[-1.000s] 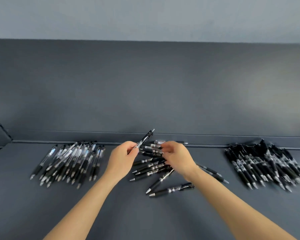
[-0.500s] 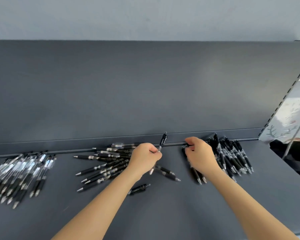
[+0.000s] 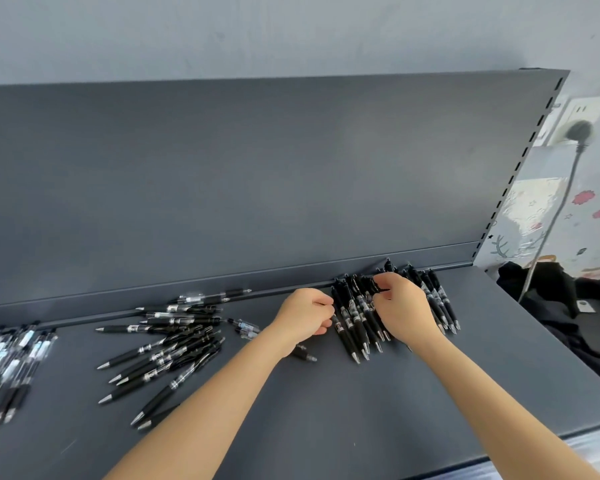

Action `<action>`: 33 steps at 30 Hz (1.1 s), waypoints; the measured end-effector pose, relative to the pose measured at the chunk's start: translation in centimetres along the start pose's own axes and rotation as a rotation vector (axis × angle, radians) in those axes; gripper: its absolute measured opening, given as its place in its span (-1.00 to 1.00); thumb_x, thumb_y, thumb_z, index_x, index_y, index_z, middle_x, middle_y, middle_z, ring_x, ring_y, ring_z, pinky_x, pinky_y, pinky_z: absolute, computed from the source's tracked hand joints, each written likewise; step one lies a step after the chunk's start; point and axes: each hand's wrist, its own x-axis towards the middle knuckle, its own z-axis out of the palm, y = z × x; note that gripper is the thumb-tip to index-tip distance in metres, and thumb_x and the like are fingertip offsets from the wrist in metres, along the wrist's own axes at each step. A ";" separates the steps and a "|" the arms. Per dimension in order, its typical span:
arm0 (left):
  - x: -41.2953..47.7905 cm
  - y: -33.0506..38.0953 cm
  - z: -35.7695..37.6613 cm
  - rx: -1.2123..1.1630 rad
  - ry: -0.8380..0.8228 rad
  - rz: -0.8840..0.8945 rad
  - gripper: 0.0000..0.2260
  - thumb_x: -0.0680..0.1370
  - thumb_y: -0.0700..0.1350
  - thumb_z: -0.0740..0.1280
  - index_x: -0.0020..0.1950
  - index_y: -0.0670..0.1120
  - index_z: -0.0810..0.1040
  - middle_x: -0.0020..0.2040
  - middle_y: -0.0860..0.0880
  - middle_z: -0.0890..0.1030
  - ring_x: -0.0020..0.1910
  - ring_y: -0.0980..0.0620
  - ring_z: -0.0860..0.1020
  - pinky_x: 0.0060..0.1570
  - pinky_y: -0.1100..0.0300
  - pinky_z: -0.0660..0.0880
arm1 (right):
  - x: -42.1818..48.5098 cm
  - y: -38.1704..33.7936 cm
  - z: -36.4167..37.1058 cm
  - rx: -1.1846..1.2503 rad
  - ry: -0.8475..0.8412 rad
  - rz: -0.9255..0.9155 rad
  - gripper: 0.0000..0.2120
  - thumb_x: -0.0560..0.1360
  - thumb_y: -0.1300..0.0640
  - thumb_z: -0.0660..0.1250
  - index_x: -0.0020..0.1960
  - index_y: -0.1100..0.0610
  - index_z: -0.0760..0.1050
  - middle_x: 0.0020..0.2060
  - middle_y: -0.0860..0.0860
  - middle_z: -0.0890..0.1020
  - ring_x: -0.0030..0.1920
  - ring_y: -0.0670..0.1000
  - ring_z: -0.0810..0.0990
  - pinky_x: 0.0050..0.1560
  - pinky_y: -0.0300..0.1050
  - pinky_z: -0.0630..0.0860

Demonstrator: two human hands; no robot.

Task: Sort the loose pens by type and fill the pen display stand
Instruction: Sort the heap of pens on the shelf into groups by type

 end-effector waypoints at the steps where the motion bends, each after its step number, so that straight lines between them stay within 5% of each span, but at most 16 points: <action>1: -0.2 -0.2 -0.4 0.005 0.001 0.010 -0.76 0.57 -0.23 0.26 0.23 -0.16 0.54 0.04 -0.07 0.61 0.03 -0.01 0.63 -0.07 0.26 0.59 | 0.0 -0.1 0.2 0.000 -0.005 -0.008 -0.60 0.52 0.29 0.17 0.35 0.18 0.41 0.26 0.10 0.53 0.24 0.07 0.50 0.19 -0.20 0.35; 7: -1.8 -1.9 -5.0 0.188 0.125 0.108 -0.78 0.57 -0.21 0.20 0.11 -0.02 0.58 0.01 0.00 0.63 0.00 0.02 0.62 0.07 0.07 0.57 | -0.4 -2.2 2.0 0.021 -0.038 -0.094 -0.63 0.52 0.28 0.18 0.32 0.15 0.45 0.19 0.09 0.56 0.14 0.04 0.53 0.10 -0.24 0.35; 12: -3.7 -4.2 -9.7 0.364 0.220 0.146 -0.80 0.56 -0.19 0.25 0.13 -0.03 0.60 0.04 0.07 0.62 -0.04 0.16 0.56 -0.07 0.32 0.43 | -1.5 -4.9 4.9 -0.006 -0.126 -0.208 -0.67 0.54 0.26 0.20 0.28 0.15 0.49 0.18 0.05 0.58 0.18 0.01 0.52 0.05 -0.33 0.30; 19: -7.1 -7.5 -13.9 0.455 0.285 0.121 -0.82 0.57 -0.17 0.25 0.09 0.01 0.59 -0.08 0.22 0.56 -0.11 0.30 0.53 -0.20 0.52 0.35 | -2.3 -6.9 8.7 -0.119 -0.370 -0.265 -0.67 0.53 0.23 0.28 0.30 0.18 0.49 0.19 0.08 0.59 0.20 0.02 0.54 0.21 -0.24 0.40; 24: -8.9 -9.5 -15.3 0.519 0.264 0.115 -0.82 0.55 -0.18 0.31 0.11 0.01 0.59 -0.04 0.16 0.59 -0.09 0.26 0.56 -0.20 0.54 0.37 | -2.3 -7.5 10.2 -0.213 -0.467 -0.267 -0.64 0.44 0.22 0.41 0.23 0.16 0.51 0.06 0.06 0.60 0.00 0.00 0.54 0.09 -0.18 0.48; 33: -10.3 -11.1 -16.4 0.595 0.184 0.038 -0.80 0.52 -0.19 0.33 0.11 0.01 0.58 -0.11 0.19 0.57 -0.15 0.24 0.55 -0.18 0.47 0.44 | -2.4 -8.5 10.1 -0.316 -0.486 -0.236 -0.78 0.39 0.17 0.44 0.00 0.20 0.56 -0.07 0.11 0.63 -0.03 0.12 0.59 -0.04 -0.02 0.54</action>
